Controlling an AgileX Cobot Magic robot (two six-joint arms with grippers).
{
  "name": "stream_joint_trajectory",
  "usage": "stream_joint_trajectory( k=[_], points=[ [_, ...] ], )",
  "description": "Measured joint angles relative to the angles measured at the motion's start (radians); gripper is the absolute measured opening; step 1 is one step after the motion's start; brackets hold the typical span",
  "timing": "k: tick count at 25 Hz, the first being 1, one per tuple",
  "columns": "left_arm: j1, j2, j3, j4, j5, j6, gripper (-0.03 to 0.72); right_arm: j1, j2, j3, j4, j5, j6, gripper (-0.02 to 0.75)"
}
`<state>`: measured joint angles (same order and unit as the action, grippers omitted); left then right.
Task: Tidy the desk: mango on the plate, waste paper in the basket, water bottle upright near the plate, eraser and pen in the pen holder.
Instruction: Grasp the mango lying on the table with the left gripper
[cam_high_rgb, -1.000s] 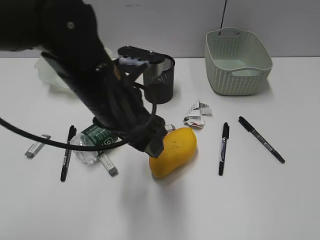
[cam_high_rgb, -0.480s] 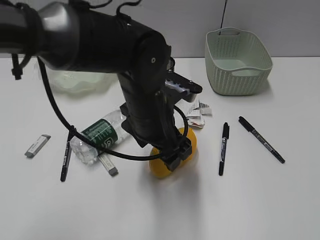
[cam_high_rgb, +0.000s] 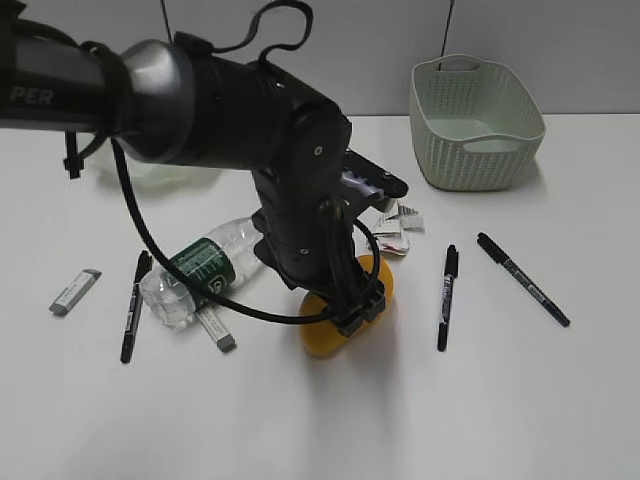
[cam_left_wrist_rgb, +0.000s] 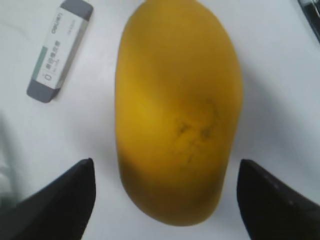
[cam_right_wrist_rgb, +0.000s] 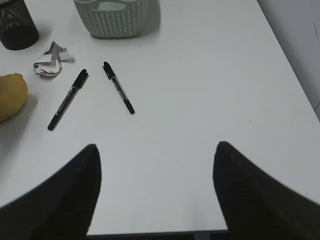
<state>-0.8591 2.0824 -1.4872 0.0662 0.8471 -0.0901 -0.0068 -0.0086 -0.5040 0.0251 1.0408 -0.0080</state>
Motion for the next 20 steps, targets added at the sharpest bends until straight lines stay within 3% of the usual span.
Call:
stream_joint_trajectory(
  k=[11, 14, 16, 20],
  points=[
    [0.001, 0.070, 0.000, 0.007, -0.052, -0.007, 0.678, 0.000, 0.000, 0.000, 0.000, 0.000, 0.000, 0.550],
    [0.001, 0.070, 0.000, 0.007, -0.079, -0.007, 0.637, 0.000, 0.000, 0.000, 0.000, 0.000, 0.000, 0.550],
    [0.001, 0.070, 0.000, 0.006, -0.081, -0.007, 0.568, 0.000, 0.000, 0.000, 0.000, 0.000, 0.000, 0.550],
    [0.001, 0.070, 0.000, 0.006, -0.080, -0.007, 0.557, 0.000, 0.000, 0.000, 0.000, 0.000, 0.000, 0.550]
  ],
)
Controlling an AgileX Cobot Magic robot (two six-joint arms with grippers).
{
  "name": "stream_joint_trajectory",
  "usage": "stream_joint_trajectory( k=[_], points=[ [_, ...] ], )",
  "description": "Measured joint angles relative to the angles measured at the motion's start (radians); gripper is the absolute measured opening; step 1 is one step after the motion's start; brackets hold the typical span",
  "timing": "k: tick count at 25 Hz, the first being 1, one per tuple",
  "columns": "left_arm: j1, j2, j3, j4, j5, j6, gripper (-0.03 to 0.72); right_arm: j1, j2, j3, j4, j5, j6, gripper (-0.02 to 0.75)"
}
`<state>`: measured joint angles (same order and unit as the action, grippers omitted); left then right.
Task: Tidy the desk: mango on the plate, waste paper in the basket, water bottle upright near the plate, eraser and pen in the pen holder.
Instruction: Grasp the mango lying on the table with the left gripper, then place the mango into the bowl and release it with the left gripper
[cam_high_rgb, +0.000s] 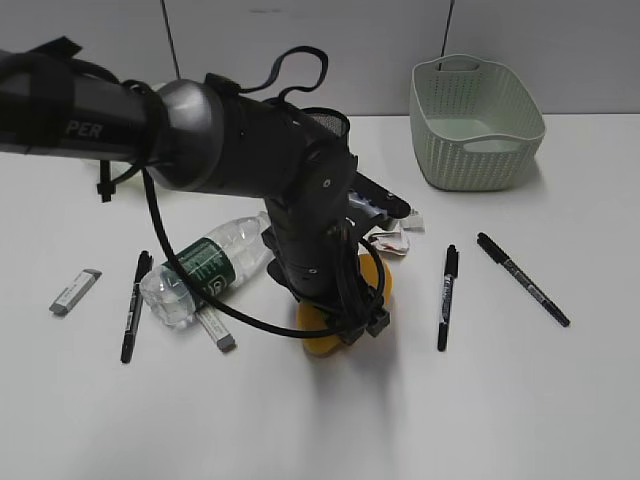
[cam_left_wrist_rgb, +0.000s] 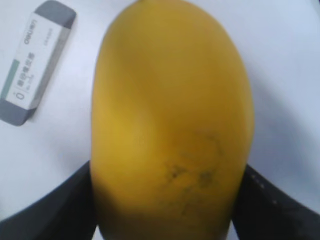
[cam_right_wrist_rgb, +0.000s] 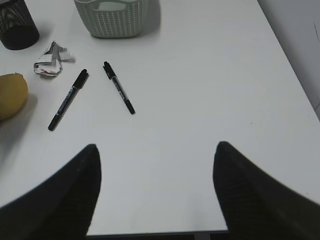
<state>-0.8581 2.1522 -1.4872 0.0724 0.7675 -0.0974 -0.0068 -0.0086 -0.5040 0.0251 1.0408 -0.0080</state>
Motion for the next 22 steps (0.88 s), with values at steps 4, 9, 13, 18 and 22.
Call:
stream_joint_trajectory(
  k=[4, 9, 13, 18, 22],
  points=[
    [0.000, -0.002, -0.002, -0.003, 0.034, 0.000, 0.557, 0.000, 0.000, 0.000, 0.000, 0.000, 0.000, 0.550],
    [0.000, -0.042, -0.045, -0.008, 0.144, 0.000, 0.557, 0.000, 0.000, 0.000, 0.000, 0.000, 0.000, 0.550],
    [0.007, -0.126, -0.103, -0.008, 0.211, 0.000, 0.557, 0.000, 0.000, 0.000, 0.001, 0.000, 0.000, 0.550],
    [0.086, -0.225, -0.166, -0.011, 0.250, 0.000, 0.557, 0.000, 0.000, 0.000, 0.002, 0.000, 0.000, 0.550],
    [0.220, -0.272, -0.210, -0.011, 0.253, 0.000, 0.557, 0.000, 0.000, 0.000, 0.002, 0.000, 0.000, 0.550]
  ],
)
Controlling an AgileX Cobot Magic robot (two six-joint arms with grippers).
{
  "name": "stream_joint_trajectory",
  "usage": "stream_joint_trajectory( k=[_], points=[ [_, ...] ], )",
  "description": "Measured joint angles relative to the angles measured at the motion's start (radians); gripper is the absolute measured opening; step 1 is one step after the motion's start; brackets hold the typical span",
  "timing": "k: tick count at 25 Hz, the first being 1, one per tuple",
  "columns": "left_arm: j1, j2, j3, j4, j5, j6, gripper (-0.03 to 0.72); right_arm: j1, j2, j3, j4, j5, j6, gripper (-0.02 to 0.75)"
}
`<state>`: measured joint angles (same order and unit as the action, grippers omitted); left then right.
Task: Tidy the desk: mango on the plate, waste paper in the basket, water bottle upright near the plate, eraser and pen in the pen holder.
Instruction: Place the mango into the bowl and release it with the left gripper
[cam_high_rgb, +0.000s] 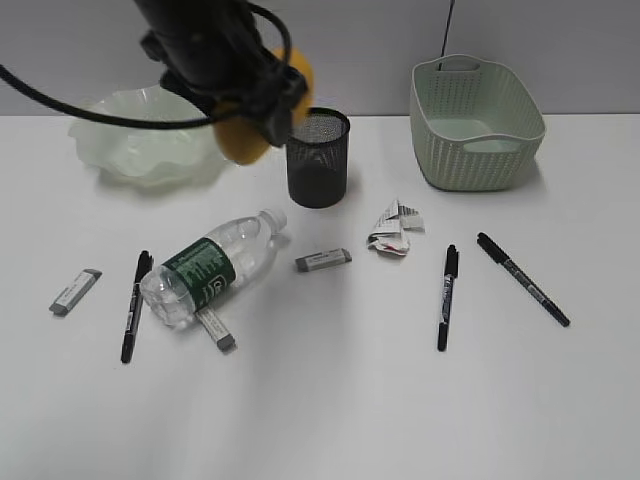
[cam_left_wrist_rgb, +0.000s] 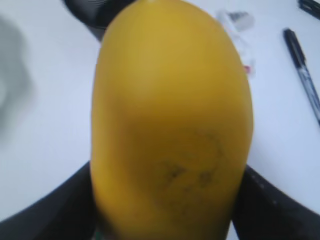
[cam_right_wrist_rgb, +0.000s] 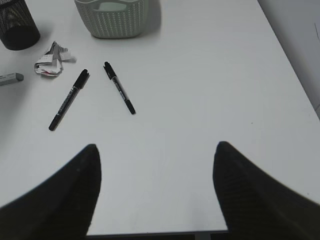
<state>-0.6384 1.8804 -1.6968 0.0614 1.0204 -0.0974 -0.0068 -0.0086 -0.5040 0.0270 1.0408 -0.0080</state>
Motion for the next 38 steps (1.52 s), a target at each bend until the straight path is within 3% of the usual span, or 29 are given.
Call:
stream_joint_trajectory(
  k=[8, 14, 28, 38],
  points=[
    [0.301, 0.005, -0.013, -0.008, -0.112, 0.000, 0.557, 0.000, 0.000, 0.000, 0.000, 0.000, 0.000, 0.550],
    [0.434, 0.089, -0.017, -0.080, -0.255, 0.000, 0.557, 0.000, 0.000, 0.000, 0.000, 0.000, 0.000, 0.550],
    [0.455, 0.363, -0.020, -0.090, -0.610, -0.001, 0.557, 0.000, 0.000, 0.000, 0.000, 0.000, 0.000, 0.550],
    [0.455, 0.408, -0.021, -0.053, -0.686, -0.001, 0.573, 0.000, 0.000, 0.000, 0.000, 0.000, 0.000, 0.550]
  ],
)
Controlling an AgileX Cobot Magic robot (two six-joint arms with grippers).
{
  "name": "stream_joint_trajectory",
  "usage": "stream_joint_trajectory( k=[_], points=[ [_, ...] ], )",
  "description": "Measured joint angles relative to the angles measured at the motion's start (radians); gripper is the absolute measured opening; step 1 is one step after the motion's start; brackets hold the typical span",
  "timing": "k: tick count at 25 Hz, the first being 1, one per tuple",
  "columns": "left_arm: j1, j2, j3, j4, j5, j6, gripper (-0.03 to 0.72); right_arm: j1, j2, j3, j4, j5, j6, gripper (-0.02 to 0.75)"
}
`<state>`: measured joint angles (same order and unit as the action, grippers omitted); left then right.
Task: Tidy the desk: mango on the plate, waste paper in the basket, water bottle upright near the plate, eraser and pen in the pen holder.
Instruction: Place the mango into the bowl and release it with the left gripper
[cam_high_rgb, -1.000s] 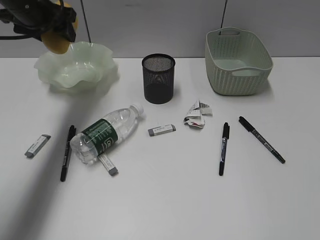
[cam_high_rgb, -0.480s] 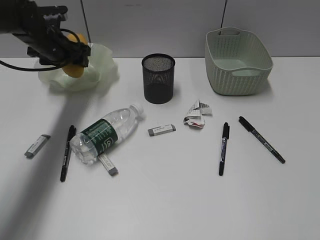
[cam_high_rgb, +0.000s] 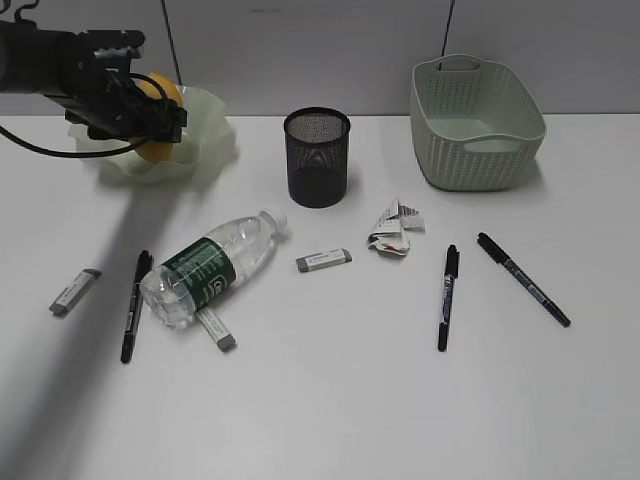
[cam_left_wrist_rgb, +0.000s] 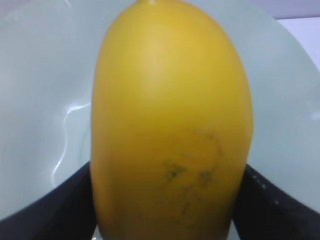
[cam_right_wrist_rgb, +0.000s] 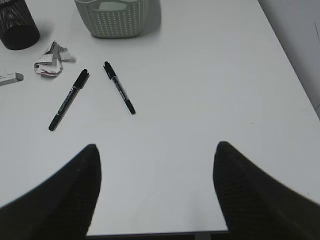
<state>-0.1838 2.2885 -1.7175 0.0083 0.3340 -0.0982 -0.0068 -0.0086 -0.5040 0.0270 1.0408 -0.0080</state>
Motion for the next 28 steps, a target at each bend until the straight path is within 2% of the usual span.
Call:
stream_joint_trajectory(
  k=[18, 23, 28],
  points=[
    [0.000, -0.024, -0.001, 0.012, 0.050, 0.000, 0.617, 0.000, 0.000, 0.000, 0.000, 0.000, 0.000, 0.550],
    [0.000, -0.134, -0.001, 0.025, 0.203, 0.000, 0.601, 0.000, 0.000, 0.000, 0.000, 0.000, 0.000, 0.550],
    [0.000, -0.262, -0.002, 0.048, 0.512, 0.019, 0.570, 0.000, 0.000, 0.000, 0.000, 0.000, 0.000, 0.550]
  ],
)
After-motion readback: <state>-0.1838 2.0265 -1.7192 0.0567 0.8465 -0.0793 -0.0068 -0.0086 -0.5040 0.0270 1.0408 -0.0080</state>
